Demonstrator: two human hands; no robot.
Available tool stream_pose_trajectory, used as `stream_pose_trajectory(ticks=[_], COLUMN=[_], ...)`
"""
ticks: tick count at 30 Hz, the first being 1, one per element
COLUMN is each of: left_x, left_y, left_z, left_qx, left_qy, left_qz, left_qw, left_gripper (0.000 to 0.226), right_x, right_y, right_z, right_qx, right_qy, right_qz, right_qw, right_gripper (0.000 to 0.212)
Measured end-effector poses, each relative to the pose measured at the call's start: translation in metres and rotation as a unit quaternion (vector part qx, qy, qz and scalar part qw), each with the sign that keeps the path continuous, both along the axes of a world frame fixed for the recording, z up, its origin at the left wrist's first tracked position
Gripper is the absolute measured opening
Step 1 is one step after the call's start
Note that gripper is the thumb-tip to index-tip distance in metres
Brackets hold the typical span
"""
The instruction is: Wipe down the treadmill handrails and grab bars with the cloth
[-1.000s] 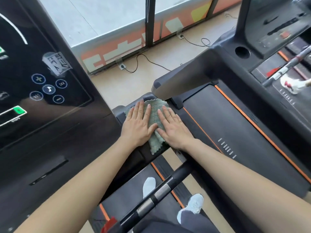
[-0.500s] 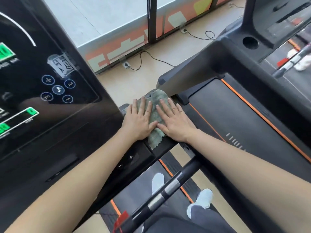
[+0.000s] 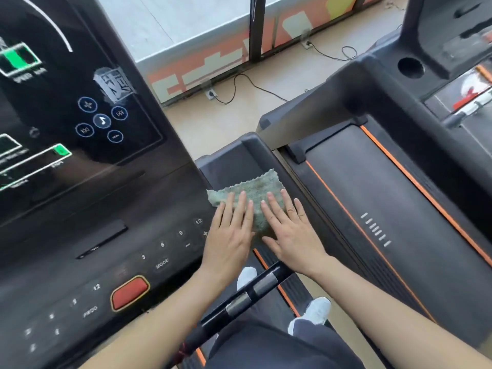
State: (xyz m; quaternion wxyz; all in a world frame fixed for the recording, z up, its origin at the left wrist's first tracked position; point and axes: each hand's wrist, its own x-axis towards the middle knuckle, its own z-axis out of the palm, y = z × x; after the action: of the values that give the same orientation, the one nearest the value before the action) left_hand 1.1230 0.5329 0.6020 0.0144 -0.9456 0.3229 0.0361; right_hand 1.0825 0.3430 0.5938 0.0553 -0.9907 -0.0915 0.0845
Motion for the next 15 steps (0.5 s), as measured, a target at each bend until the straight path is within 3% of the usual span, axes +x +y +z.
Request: stream_pose_trajectory(ticks=[5,15], left_x=[-0.011,0.056], left_y=[0.007,0.007], left_z=[-0.005,0.008], left_qx=[-0.008,0.062], left_qy=[-0.003,0.009], left_qz=[0.008,0.078], left_qw=[1.000,0.995], left_gripper=[0.057,0.071], right_x=[-0.004,0.074], right_y=[0.004,0.010], right_z=[-0.008,0.002], right_qx=[0.053,0.000], right_qy=[-0.009,0.020], right_qz=[0.024,0.028], right_qw=[0.998,0.999], right_gripper=[0.063,0.062])
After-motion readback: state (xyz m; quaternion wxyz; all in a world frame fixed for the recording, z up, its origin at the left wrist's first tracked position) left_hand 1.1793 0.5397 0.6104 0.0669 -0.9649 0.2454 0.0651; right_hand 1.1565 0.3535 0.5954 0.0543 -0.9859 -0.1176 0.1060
